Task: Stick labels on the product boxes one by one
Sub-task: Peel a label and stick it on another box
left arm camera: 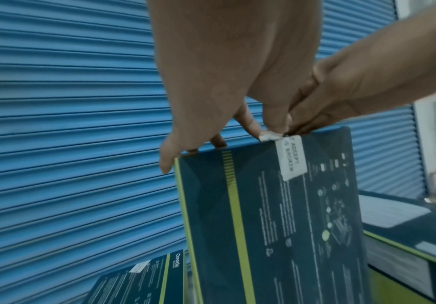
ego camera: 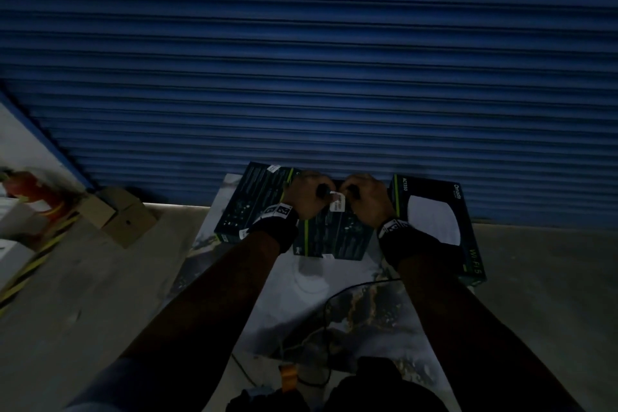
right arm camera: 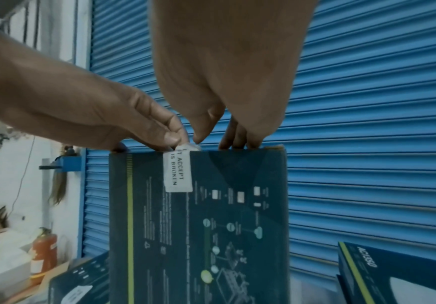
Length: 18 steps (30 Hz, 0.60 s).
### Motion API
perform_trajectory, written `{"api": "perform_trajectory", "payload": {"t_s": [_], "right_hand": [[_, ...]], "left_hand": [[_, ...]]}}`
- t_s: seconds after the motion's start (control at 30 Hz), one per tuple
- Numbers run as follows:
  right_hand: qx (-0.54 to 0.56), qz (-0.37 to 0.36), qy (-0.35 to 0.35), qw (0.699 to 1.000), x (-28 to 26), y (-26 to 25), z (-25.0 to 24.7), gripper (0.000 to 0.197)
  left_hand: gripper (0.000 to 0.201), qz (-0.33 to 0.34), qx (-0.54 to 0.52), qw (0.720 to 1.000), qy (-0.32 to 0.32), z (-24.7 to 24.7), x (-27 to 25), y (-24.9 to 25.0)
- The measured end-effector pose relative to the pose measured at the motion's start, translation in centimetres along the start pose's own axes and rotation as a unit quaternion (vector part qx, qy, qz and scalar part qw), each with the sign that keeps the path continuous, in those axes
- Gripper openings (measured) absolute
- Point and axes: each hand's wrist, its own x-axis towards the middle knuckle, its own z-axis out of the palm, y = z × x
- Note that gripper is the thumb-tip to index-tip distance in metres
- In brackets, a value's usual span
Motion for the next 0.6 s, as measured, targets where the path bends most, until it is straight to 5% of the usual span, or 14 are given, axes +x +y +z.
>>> {"api": "perform_trajectory", "payload": {"t_s": [0.2, 0.43, 0.6], "right_hand": [[0.001, -0.008, -0.03, 1.0, 0.3, 1.4, -0.5, 0.023], [0.015, -0.028, -0.094, 0.995, -0.3, 1.9, -1.2, 0.048], [-0.002, -0.027, -0.11, 0.994, -0.2, 2.5, -0.7, 0.052]], "left_hand": [[0.01, -0.043, 0.025, 0.999, 0.006, 1.6, 0.5, -0.5], [0.005, -0.016, 0.03, 0.997, 0.063, 2.7, -0.4, -0.3], [0.041, 0.001, -0.015, 0.996, 0.089, 3.1, -0.9, -1.2]]}}
